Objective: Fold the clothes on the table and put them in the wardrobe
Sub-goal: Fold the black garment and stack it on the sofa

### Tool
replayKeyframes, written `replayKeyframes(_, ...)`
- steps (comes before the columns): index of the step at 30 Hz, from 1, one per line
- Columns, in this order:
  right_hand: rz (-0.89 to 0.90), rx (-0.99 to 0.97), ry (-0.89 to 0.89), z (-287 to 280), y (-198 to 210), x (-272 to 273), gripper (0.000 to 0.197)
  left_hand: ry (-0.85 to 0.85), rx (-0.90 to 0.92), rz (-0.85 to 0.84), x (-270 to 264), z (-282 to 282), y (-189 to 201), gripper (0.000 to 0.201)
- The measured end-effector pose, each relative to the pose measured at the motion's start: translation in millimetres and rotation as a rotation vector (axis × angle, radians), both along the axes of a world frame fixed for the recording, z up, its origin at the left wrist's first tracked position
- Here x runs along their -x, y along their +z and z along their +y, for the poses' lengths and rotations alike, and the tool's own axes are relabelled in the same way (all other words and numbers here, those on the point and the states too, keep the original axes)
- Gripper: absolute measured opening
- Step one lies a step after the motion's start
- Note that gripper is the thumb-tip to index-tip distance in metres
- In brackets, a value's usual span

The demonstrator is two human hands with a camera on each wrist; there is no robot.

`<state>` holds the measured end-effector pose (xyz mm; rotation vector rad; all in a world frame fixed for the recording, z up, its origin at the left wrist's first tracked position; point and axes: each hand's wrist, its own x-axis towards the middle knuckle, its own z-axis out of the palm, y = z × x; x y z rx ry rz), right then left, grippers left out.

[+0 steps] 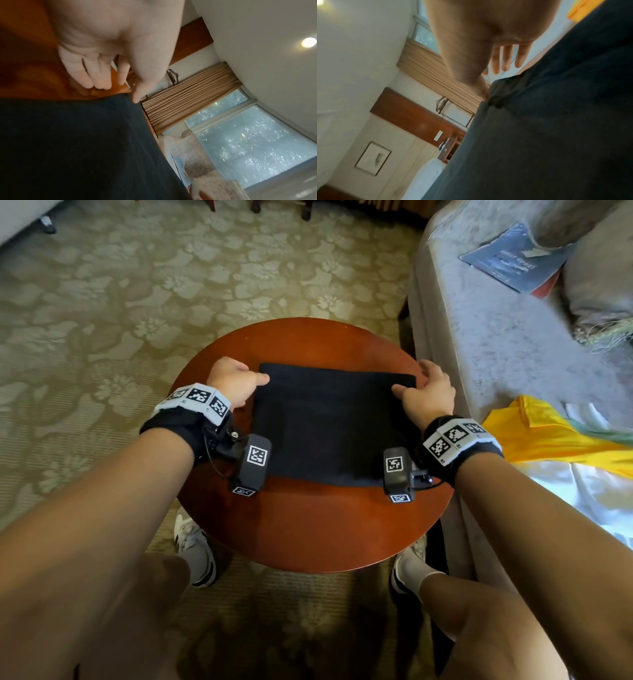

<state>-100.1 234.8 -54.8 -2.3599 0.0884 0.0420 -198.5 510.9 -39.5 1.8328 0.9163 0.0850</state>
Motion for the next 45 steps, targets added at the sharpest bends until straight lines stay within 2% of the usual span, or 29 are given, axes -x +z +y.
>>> replayKeyframes(2, -0.053, 0.033, 0.145, 18.2, 5.4, 0.8, 0.061, -0.027, -0.03, 0.08, -2.2, -3.7, 2.4, 0.053)
replayKeyframes(4, -0.073, 0.148, 0.307, 39.4, 6.4, 1.0, 0.057, -0.071, -0.051, 0.148, -2.2, -8.0, 3.2, 0.063)
replayKeyframes(7, -0.068, 0.407, 0.491, 68.6, 2.8, 1.5, 0.061, -0.169, -0.011, 0.193, 3.4, -12.1, 3.0, 0.1)
replayKeyframes(9, -0.017, 0.513, 0.55, 78.8, 0.7, 1.2, 0.067, -0.273, -0.023, 0.25, 8.2, -13.0, 3.0, 0.124)
replayKeyframes(12, 0.079, 0.571, 0.556, 81.2, 2.1, -1.1, 0.069, -0.461, -0.194, 0.374, 14.3, -13.9, 0.1, 0.132)
replayKeyframes(14, 0.099, 0.633, 0.529, 77.8, 8.0, -0.6, 0.065, -0.552, -0.33, 0.444, 17.9, -17.8, 1.5, 0.132)
replayKeyframes(16, 0.11, 0.652, 0.476, 72.2, 16.1, 3.7, 0.054, -0.548, -0.41, 0.445, 17.9, -22.0, 3.2, 0.127)
replayKeyframes(18, 0.148, 0.596, 0.353, 63.3, 19.5, 12.7, 0.043, -0.434, -0.473, 0.415, 17.9, -27.4, 5.9, 0.115)
replayKeyframes(22, 0.219, 0.438, 0.067, 42.5, 14.3, 38.6, 0.05, -0.151, -0.683, 0.256, 31.0, -39.1, 5.5, 0.074)
replayKeyframes(23, 0.244, 0.403, 0.035, 37.6, 15.1, 43.7, 0.049, -0.091, -0.648, 0.229, 34.4, -40.4, 3.4, 0.07)
replayKeyframes(25, 0.329, 0.298, 0.009, 27.0, 18.1, 51.3, 0.047, -0.016, -0.42, 0.221, 41.3, -42.5, 0.3, 0.062)
replayKeyframes(28, 0.479, 0.046, -0.001, 14.9, 22.6, 62.2, 0.052, -0.07, -0.007, 0.172, 47.4, -44.7, -0.7, 0.044)
replayKeyframes(30, 0.535, -0.124, -0.021, 7.1, 21.9, 69.0, 0.044, -0.113, 0.126, 0.167, 50.4, -51.3, 3.0, 0.052)
replayKeyframes(32, 0.549, -0.207, -0.029, -0.2, 19.8, 74.9, 0.036, -0.121, 0.152, 0.173, 51.0, -57.8, 6.5, 0.063)
replayKeyframes(35, 0.515, -0.263, -0.052, -8.4, 13.6, 76.9, 0.028, -0.103, 0.17, 0.182, 50.1, -62.4, 6.0, 0.069)
replayKeyframes(39, 0.427, -0.331, -0.057, -15.8, 7.4, 71.9, 0.02, -0.082, 0.227, 0.107, 44.2, -59.0, 0.9, 0.05)
replayKeyframes(40, 0.385, -0.318, -0.048, -16.3, 5.9, 71.4, 0.024, -0.067, 0.255, 0.087, 41.6, -57.4, -1.9, 0.05)
replayKeyframes(43, 0.267, -0.368, 0.022, -17.9, -3.8, 68.3, 0.073, -0.052, 0.229, -0.015, 37.7, -54.1, -6.0, 0.057)
replayKeyframes(45, 0.235, -0.424, 0.143, -19.0, -12.3, 65.4, 0.073, -0.132, 0.207, -0.065, 38.7, -52.2, -6.3, 0.073)
